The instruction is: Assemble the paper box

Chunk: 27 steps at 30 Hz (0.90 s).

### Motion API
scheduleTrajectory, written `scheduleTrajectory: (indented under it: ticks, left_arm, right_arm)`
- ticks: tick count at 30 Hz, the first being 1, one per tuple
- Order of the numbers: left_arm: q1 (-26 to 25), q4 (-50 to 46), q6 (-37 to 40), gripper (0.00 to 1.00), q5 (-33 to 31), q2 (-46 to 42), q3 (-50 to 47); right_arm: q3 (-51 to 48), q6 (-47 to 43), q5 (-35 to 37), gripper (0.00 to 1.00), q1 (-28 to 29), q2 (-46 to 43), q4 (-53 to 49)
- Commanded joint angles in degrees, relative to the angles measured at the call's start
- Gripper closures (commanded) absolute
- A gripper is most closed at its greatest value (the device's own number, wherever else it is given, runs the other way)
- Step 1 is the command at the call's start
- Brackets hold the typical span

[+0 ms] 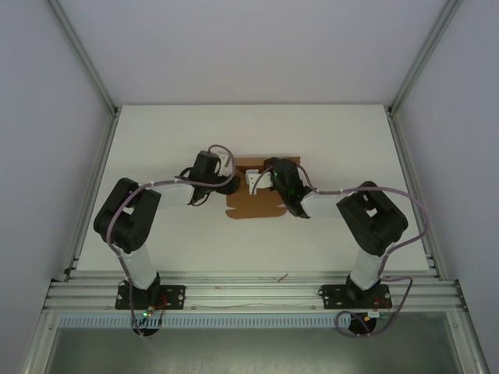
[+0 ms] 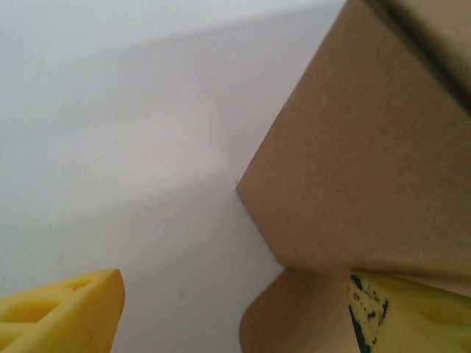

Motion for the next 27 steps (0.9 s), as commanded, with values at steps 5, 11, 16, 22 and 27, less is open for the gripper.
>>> scheduleTrajectory:
  ticks: [5,11,16,22,27]
  left_arm:
    - [-1.29,7.50,1.06,0.18,5.19,4.45,4.39]
    - [-1.55,10.36,3.35,0.16,10.56,4.11,2.93]
    - [-1.63,9.13,3.40,0.17,9.10,2.71,1.11]
    - [-1.65,9.82,1.11,0.18,5.45,4.28,3.33]
    - [-1.61,11.22,0.29,0.29,0.62,6.23,7.25]
  right_arm:
    - [0.72,-0.35,-2.60,1.00,0.51,2.14,-14.86]
    - [1.94,0.43,-2.62,1.00,0.48,2.18,-18.06]
    - [2.04,0.92,-1.90,1.00,0.07,1.61,-18.42]
    - [1.72,0.44,-3.01,1.00,0.11,1.13,-19.15]
    - [2.17,0.50,-3.56,1.00,0.23,0.78,-20.47]
